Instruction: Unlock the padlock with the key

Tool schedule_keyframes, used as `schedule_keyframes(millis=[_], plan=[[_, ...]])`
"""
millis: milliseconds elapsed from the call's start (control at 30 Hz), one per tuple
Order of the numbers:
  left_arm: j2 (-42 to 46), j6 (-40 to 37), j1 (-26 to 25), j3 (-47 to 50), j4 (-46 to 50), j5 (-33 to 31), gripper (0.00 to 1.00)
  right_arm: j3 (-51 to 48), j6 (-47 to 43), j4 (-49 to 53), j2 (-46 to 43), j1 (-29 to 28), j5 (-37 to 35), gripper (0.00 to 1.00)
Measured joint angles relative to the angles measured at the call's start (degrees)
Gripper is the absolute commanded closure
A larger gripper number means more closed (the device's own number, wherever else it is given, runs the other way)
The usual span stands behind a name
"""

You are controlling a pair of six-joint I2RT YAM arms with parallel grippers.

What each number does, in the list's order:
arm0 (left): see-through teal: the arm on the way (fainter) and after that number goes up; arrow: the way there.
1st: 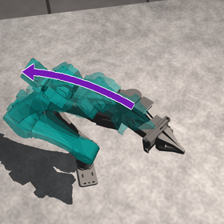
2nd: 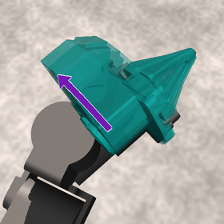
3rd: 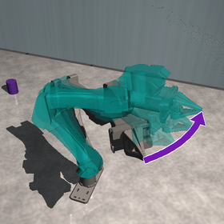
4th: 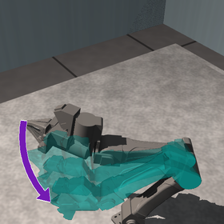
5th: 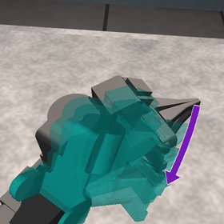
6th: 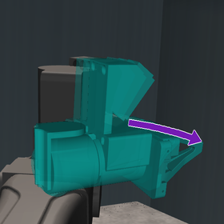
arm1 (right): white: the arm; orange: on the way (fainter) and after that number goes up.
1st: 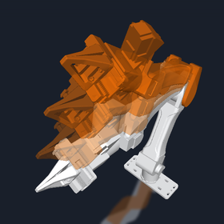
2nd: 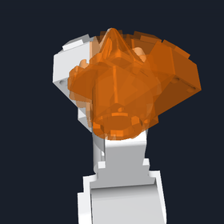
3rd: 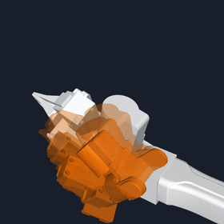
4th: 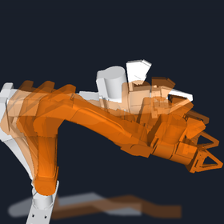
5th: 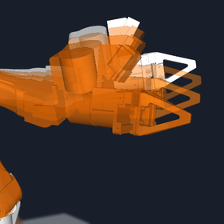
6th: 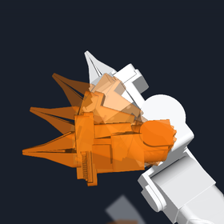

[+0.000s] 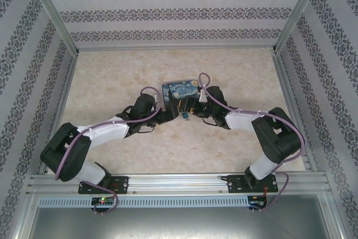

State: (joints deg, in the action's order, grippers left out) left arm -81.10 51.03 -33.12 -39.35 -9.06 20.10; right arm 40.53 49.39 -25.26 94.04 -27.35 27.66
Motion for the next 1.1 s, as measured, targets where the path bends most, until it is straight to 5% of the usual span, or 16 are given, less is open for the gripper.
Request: schedule_keyframes(millis=[433, 1100], plan=[[-1.4, -4.1, 5.7, -6.2, 5.7, 1.1, 0.02, -4.3, -3.9, 2.5, -3.0, 0.5, -1.9, 0.44], [-7.9, -4.6, 6.6, -8.7, 5.7, 3.5, 0.02, -3.0, -10.0, 0.0, 5.3, 0.6, -1.2, 0.54]])
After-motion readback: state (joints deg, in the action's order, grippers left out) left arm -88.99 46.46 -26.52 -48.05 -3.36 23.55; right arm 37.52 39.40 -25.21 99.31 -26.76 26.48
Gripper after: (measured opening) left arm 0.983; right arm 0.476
